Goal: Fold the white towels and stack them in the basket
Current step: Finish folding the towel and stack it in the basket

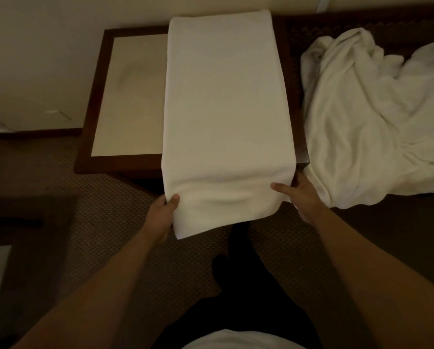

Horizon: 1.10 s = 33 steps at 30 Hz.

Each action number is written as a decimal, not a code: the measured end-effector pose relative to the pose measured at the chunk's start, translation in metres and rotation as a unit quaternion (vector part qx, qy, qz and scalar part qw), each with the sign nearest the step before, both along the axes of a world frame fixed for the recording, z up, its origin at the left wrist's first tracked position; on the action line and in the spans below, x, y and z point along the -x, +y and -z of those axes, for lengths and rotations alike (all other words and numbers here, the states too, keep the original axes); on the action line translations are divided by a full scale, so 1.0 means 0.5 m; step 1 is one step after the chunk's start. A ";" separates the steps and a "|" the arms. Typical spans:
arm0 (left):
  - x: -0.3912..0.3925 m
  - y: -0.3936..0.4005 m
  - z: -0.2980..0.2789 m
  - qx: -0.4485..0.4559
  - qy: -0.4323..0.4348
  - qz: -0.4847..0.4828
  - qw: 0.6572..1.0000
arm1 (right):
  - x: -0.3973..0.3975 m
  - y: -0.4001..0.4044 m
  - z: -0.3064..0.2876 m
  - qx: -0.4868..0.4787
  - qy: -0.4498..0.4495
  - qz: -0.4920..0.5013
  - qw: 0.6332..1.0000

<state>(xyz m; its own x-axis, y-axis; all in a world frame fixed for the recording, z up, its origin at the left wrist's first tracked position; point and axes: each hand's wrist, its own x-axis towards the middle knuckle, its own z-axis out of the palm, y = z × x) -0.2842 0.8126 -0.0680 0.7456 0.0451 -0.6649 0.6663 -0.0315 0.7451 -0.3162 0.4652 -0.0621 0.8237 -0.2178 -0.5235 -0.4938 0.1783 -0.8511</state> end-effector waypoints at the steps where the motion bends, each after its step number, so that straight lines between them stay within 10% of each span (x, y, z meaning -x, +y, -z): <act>1: -0.003 0.007 -0.002 -0.002 -0.002 -0.006 1.000 | -0.008 0.003 -0.002 -0.017 0.008 -0.006 1.000; 23: 0.075 0.074 -0.115 -0.185 -0.135 0.179 0.957 | 0.164 0.025 -0.112 0.155 -0.013 -0.064 0.986; 28: 0.038 0.090 -0.204 0.032 0.009 0.046 0.998 | 0.149 0.006 -0.159 0.003 0.044 -0.109 0.993; 33: -0.007 0.137 -0.242 0.142 0.042 0.083 0.986 | 0.142 -0.004 -0.187 0.082 -0.030 -0.167 0.982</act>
<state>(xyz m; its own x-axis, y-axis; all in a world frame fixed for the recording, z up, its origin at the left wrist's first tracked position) -0.2807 0.8814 0.0529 0.6691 -0.2699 -0.6924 0.7287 0.0556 0.6825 -0.3871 0.4630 0.0312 0.8920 -0.0064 -0.4521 -0.4492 -0.1266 -0.8844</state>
